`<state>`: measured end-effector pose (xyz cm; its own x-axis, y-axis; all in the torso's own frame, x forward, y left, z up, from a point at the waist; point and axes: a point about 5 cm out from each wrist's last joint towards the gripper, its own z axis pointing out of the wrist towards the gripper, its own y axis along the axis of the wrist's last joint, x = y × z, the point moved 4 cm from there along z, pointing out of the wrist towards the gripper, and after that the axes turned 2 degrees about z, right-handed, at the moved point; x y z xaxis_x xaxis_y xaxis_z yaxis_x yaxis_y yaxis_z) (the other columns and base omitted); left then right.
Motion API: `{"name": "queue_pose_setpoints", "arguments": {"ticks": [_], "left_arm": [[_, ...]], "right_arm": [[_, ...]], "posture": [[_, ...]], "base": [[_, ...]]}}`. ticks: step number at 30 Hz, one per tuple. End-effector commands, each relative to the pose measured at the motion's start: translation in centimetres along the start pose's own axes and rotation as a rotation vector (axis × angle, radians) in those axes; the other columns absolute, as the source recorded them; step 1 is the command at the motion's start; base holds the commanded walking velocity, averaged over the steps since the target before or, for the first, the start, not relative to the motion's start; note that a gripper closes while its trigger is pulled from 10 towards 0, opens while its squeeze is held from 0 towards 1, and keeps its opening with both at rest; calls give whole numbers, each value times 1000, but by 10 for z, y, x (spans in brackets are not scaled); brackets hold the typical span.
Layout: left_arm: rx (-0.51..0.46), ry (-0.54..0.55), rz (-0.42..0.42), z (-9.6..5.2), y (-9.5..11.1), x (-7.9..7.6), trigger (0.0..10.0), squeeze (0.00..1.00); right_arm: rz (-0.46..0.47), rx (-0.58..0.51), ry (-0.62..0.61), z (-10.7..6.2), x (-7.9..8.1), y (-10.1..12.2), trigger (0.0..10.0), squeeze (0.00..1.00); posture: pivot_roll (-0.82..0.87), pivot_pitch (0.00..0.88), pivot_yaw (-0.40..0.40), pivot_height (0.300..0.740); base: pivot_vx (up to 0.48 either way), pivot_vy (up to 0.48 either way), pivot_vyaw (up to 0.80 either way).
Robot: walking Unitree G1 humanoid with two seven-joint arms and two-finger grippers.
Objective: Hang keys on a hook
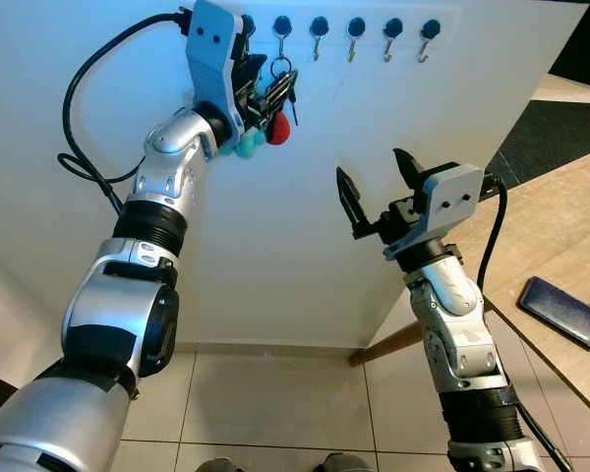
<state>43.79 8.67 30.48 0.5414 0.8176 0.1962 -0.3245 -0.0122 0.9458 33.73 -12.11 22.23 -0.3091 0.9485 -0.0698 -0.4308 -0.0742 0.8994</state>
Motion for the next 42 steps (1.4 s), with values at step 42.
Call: {"name": "queue_pose_setpoints", "arguments": {"ticks": [42], "left_arm": [[802,-287,-301,-200,-222,-51,10000,0]], "right_arm": [[259,840,-221,-139,-7,-184,10000,0]], "posture": [[27,72,-7,740]], "base": [[0,0,0]]}}
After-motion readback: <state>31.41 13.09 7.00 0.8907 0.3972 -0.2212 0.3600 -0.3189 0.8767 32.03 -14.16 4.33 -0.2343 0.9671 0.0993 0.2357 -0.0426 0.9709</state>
